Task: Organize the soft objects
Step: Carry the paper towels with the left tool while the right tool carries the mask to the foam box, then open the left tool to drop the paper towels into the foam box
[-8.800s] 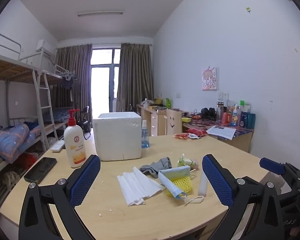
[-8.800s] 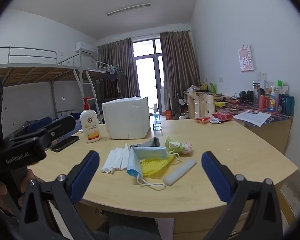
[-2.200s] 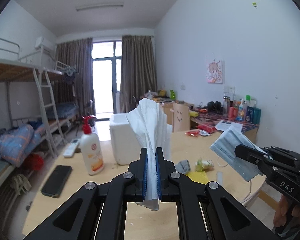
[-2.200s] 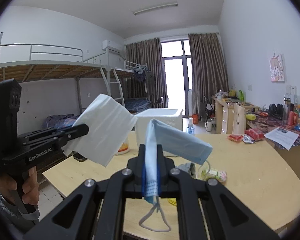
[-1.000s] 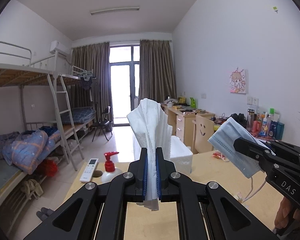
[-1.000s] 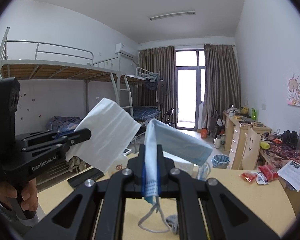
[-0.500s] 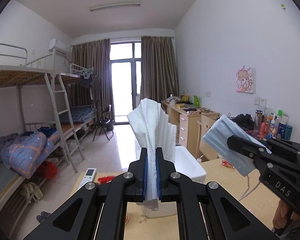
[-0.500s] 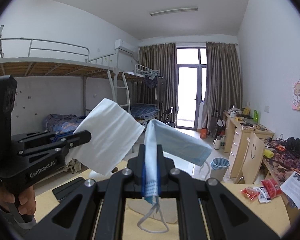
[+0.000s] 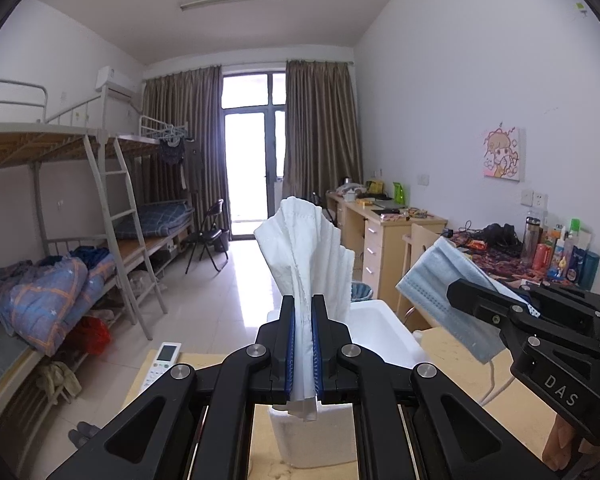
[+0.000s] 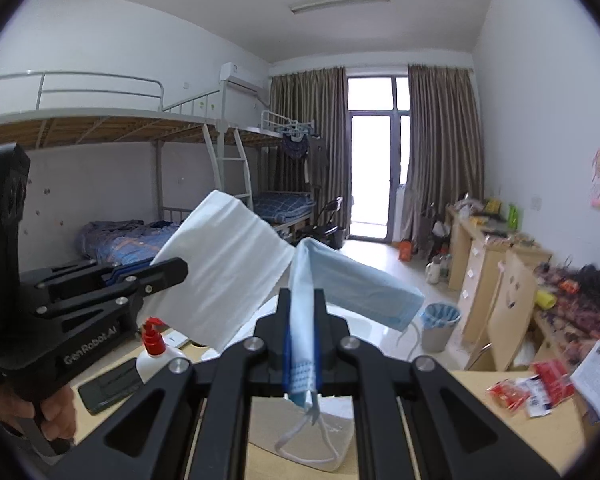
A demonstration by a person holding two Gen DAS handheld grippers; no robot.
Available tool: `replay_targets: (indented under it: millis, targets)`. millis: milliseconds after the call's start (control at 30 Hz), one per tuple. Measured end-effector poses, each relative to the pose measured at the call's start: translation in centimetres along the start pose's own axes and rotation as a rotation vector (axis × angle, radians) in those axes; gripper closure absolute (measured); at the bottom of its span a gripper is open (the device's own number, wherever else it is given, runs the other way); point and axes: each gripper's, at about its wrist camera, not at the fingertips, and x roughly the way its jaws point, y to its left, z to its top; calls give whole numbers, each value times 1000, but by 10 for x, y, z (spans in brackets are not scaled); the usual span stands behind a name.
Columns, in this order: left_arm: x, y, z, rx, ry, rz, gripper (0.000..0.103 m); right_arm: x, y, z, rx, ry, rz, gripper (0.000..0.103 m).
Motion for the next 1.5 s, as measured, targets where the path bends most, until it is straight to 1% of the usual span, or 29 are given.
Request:
replay_targets:
  millis: [100, 367, 533, 667, 800, 933, 1133, 1500]
  targets:
    - [10, 0, 2, -2, 16, -8, 95, 7, -4, 0, 15, 3, 0, 92]
    - [34, 4, 2, -6, 48, 10, 95, 21, -14, 0, 52, 14, 10, 92]
    - [44, -1, 1, -6, 69, 12, 95, 27, -19, -1, 73, 37, -4, 92]
    - [51, -10, 5, -13, 95, -31, 95, 20, -25, 4, 87, 42, -28, 92]
    - [60, -26, 7, -9, 112, -83, 95, 7, -32, 13, 95, 12, -62, 92]
    - [65, -33, 2, 15, 126, -100, 95, 0, -36, 18, 104, -15, -73, 92]
    - [71, -29, -2, 24, 146, -90, 95, 2, -33, 20, 97, -19, -70, 92]
    - [77, -31, -3, 40, 155, -70, 95, 9, -35, 16, 81, -4, -63, 92]
